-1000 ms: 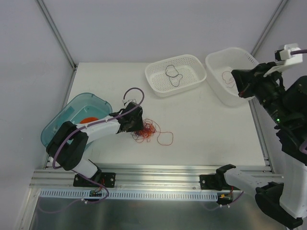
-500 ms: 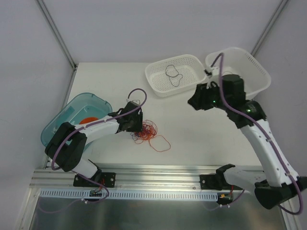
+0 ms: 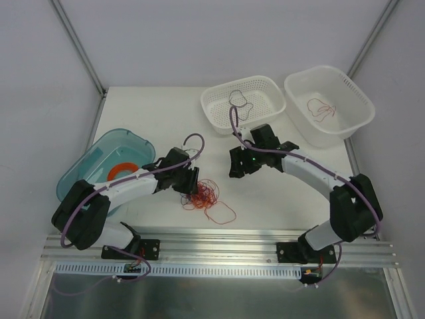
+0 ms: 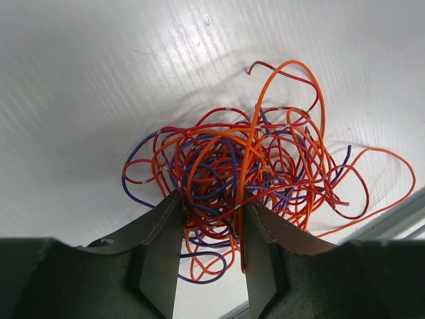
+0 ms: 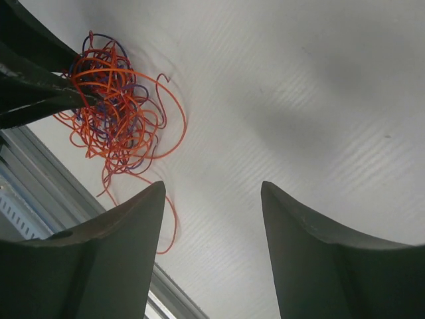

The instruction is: Untangle the cables

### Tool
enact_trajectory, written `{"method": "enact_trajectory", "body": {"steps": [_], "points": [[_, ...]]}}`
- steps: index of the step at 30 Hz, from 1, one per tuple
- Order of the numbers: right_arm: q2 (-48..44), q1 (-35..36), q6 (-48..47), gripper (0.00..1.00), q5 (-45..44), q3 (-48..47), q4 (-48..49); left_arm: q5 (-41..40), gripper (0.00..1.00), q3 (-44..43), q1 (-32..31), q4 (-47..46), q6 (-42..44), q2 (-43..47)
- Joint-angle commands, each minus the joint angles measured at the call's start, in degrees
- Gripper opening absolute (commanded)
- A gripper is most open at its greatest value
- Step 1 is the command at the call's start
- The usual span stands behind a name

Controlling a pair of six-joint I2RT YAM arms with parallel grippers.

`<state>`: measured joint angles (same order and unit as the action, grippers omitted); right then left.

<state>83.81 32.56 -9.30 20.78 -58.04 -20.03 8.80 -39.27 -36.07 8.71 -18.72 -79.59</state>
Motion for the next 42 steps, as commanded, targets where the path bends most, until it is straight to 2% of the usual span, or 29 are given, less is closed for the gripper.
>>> {"method": "enact_trajectory", "body": {"steps": [1,10,22,42], "points": [[5.2,1.6,-2.9,0.64,6.1,-3.5,7.7,4.0,0.37,1.6,-0.7,-0.7,3.7,2.6],[16.3,4.9,-1.1,0.63,11.1,-6.9,14.2,7.1,0.37,1.3,-0.8,-1.1,6.1,3.3],[20.2,7.3,-2.2,0.61,19.1,-8.9,17.0,9.3,0.37,1.7,-0.8,-1.1,7.6,5.1],[25.0,8.3,-2.3,0.57,23.3,-9.0,19.2,11.9,0.37,1.4,-0.8,-1.2,8.8,6.3]]}}
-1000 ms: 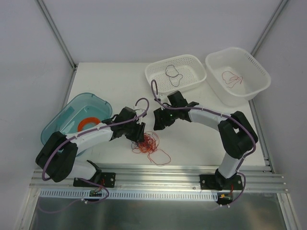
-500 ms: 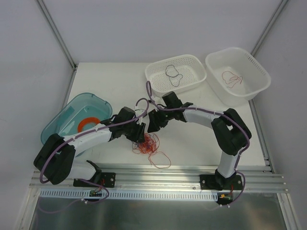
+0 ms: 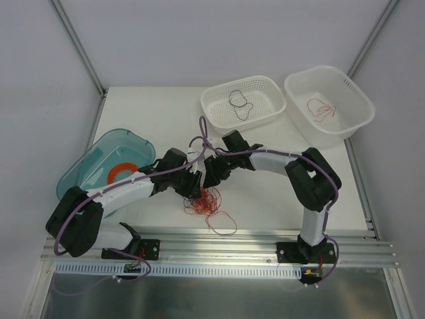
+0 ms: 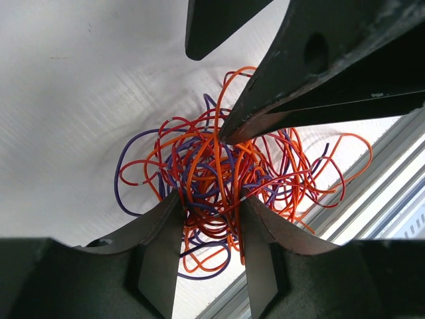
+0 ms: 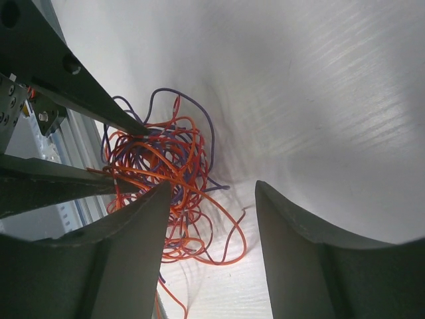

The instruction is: Untangle the cables

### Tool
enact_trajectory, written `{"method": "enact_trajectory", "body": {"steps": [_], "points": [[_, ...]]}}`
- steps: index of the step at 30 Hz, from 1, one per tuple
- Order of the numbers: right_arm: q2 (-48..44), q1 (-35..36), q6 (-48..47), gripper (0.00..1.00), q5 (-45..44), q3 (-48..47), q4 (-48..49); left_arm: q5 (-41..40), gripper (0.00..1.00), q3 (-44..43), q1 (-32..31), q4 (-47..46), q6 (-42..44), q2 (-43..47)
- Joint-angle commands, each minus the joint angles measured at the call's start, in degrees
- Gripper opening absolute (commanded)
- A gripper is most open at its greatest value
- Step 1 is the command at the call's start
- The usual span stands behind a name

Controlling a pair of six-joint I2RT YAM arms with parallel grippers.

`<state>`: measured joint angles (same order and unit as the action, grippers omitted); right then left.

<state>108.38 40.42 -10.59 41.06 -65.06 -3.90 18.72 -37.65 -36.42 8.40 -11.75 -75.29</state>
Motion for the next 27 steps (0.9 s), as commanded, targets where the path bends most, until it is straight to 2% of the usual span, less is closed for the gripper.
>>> {"method": "enact_trajectory", "body": {"steps": [1,6,10,12,15,17,18,21,25,27], "points": [[0.5,0.5,-1.0,0.57,4.0,-2.2,3.1,2.0,0.37,-0.2,-0.5,-0.8,1.8,2.0],[0.6,0.5,-1.4,0.61,6.0,-2.4,2.9,1.8,0.37,-0.1,-0.5,-0.8,2.3,1.8],[1.0,0.6,-1.5,0.69,9.0,-2.7,2.8,2.3,0.37,-0.1,-0.4,-0.8,2.6,1.5],[1.0,0.6,-1.6,0.69,9.1,-2.7,2.5,2.3,0.37,-0.1,-0.4,-0.9,2.9,1.6],[1.0,0.5,-2.0,0.63,8.5,-2.5,2.2,2.1,0.37,-0.2,-0.4,-0.8,3.0,1.6],[0.9,0.5,-2.0,0.53,8.6,-2.5,2.1,1.9,0.37,-0.3,-0.4,-0.8,3.0,1.7],[0.9,0.6,-2.1,0.4,8.4,-2.5,2.1,1.7,0.37,-0.3,-0.4,-0.9,3.0,1.7],[0.0,0.5,-2.2,0.18,7.4,-2.1,2.0,1.1,0.37,-0.3,-0.4,-0.8,3.0,1.5],[-2.1,0.2,-2.4,0.02,5.5,-1.7,1.4,-0.4,0.38,-0.3,-0.5,-0.8,2.4,1.2],[-3.7,-0.1,-2.2,0.01,4.7,-1.7,0.8,-1.3,0.41,-0.4,-0.4,-0.8,1.7,1.2]]}}
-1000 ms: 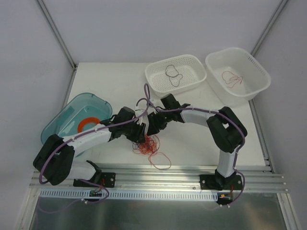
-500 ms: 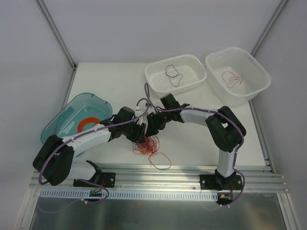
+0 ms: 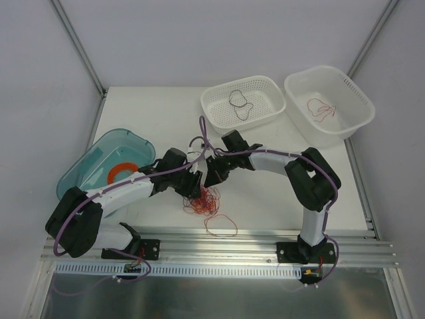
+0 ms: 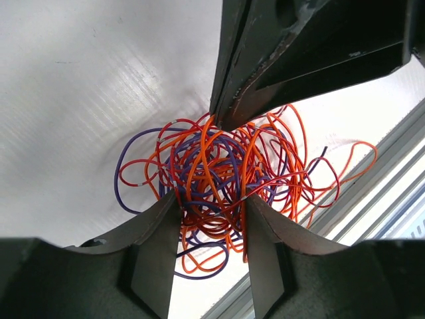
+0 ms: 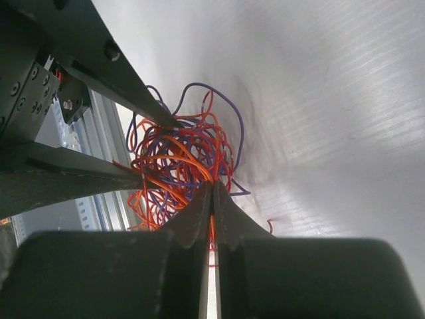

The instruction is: Untangle the cables

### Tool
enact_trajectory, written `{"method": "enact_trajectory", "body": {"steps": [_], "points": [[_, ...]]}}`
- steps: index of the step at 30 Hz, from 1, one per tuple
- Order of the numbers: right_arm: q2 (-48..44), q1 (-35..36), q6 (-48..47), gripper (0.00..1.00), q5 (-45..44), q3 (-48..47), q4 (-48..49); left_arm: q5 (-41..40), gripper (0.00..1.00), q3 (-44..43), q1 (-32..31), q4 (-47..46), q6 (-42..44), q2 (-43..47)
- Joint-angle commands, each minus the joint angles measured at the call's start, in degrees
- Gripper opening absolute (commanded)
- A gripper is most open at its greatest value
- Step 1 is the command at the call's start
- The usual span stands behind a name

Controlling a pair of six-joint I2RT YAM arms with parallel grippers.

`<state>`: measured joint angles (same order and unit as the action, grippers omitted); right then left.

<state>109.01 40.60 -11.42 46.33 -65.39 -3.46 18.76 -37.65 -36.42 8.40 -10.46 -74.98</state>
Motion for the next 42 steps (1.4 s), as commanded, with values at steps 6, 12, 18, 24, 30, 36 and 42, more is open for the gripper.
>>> {"method": "enact_trajectory", "body": {"steps": [6,12,18,24,30,36,42], "points": [[-10.7,-1.0,1.6,0.01,-4.5,-0.3,-0.4,-6.8,0.55,-0.2,-0.5,-0.9,-2.1,0.9],[-17.2,-1.4,6.0,0.01,-7.6,1.1,-0.3,-11.2,0.68,-0.9,-0.5,-1.2,-6.1,1.5],[-20.2,-1.3,10.3,0.01,-12.5,1.5,-2.4,-14.6,0.71,-0.7,-0.4,-4.1,-10.4,3.6],[-22.3,-1.3,17.7,0.01,-19.1,7.2,-0.4,-15.0,0.72,1.2,-0.4,-10.0,-16.0,4.3],[-26.6,-1.3,17.7,0.01,-20.0,7.7,-2.9,-14.8,0.75,4.8,-0.5,-18.0,-16.6,6.9],[-29.3,-1.4,14.9,0.01,-22.5,5.6,-8.4,-24.5,0.69,5.7,-0.5,-19.5,-20.9,10.1],[-30.8,-1.2,13.9,0.01,-23.7,4.7,-11.7,-29.1,0.66,4.1,-0.5,-19.3,-29.9,8.8]]}}
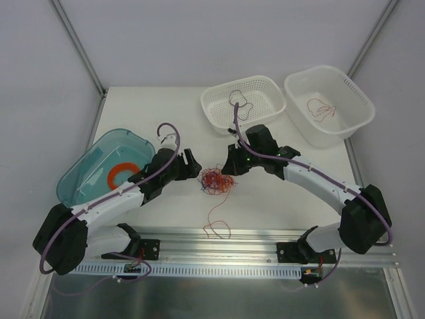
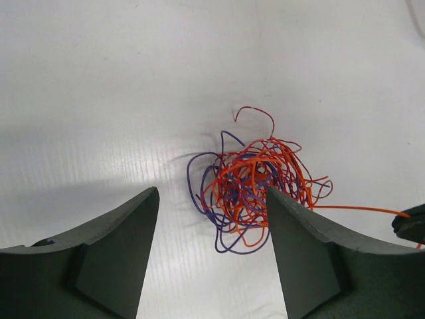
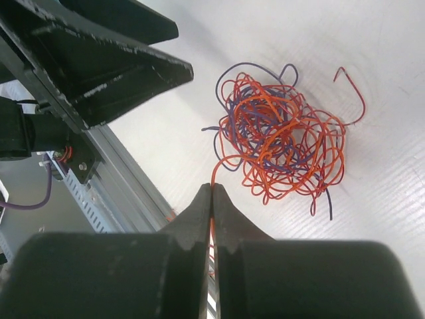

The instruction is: Untangle the cables

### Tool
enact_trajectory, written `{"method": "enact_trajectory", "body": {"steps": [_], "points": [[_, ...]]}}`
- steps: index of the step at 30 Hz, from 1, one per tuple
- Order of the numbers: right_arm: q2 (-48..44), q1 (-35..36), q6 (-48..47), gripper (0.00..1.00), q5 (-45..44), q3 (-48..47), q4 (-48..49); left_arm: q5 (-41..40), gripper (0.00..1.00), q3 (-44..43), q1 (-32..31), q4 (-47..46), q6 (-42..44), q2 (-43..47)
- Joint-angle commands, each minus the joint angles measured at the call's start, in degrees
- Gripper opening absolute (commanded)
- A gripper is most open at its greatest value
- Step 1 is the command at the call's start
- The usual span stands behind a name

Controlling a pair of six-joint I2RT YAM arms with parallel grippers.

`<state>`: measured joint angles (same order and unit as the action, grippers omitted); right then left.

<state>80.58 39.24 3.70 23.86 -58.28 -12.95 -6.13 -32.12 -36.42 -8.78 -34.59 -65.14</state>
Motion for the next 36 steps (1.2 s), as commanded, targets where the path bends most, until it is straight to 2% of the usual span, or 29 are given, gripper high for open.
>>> {"method": "enact_trajectory", "body": {"steps": [1,5,10,15,24,28,29,31,32,33,36], "points": [[-2.6,0.0,-1.5,0.01,-1.4,-2.5,-2.3,-3.1,0.65,-2.2,-0.5,-1.9,-6.2,-2.3],[-3.1,0.0,-2.5,0.01,-2.6,-3.0,-3.3,2.3,0.63,-7.6,-1.1,-0.6,-7.1,-8.7],[-2.9,0.0,-2.7,0.01,-3.5,-3.5,-4.1,5.0,0.61,-11.5,-4.0,0.9,-7.6,-15.2],[-3.6,0.0,-3.1,0.01,-3.8,-3.5,-3.6,4.1,0.61,-13.3,-5.9,7.0,-8.8,-21.0],[-5.5,0.2,-3.4,0.01,-4.5,-4.6,-6.6,2.4,0.54,-17.3,-6.1,8.5,-9.5,-27.9],[-6.8,0.2,-5.2,0.01,-4.6,-6.8,-8.8,3.0,0.36,-18.9,-6.2,8.4,-10.4,-30.0],[-7.9,0.2,-5.3,0.01,-5.0,-7.1,-9.4,2.7,0.23,-19.1,-6.2,8.8,-10.4,-30.5],[-9.8,0.2,-5.5,0.01,-5.9,-8.6,-10.8,1.7,0.14,-19.2,-6.1,10.1,-10.2,-30.4],[-12.7,0.1,-5.6,0.01,-6.7,-9.0,-11.0,0.2,0.04,-19.1,-5.9,10.8,-9.9,-30.0],[-14.1,0.2,-5.8,0.01,-7.3,-9.4,-11.7,-0.8,0.0,-19.0,-5.8,11.2,-9.0,-29.8],[-18.6,-0.4,-7.6,0.01,-10.4,-14.0,-16.6,-4.0,0.0,-18.4,-3.8,13.1,-7.7,-28.1]]}}
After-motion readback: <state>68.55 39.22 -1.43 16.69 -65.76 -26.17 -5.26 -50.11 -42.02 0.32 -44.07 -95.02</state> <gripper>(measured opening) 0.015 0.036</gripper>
